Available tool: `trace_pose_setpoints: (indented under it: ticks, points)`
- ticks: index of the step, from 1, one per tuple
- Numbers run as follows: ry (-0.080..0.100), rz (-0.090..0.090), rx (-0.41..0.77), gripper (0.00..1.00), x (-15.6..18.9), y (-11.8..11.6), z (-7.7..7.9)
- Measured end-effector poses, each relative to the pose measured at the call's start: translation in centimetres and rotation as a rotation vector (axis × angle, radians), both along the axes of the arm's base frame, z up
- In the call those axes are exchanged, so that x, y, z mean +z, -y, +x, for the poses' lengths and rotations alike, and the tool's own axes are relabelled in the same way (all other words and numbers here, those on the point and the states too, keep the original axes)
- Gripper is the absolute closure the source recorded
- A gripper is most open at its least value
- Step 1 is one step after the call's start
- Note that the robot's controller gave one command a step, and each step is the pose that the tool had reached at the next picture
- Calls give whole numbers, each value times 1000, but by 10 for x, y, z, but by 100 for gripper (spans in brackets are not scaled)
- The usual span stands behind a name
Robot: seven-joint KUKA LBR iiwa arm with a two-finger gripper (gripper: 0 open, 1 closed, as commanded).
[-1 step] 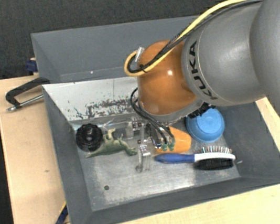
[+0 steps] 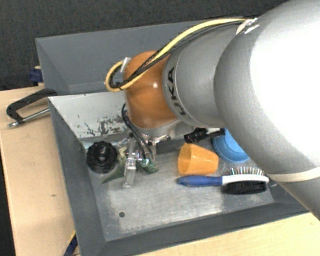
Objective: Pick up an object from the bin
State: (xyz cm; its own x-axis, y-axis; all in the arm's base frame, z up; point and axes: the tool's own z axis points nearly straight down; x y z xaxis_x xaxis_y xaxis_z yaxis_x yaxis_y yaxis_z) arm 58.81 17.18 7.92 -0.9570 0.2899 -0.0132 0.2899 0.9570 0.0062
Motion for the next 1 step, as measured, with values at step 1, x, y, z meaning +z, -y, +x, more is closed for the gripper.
trace_pose_setpoints:
  ticks: [1]
  points:
    - [-7,1,2,100,-1,-1,-2]
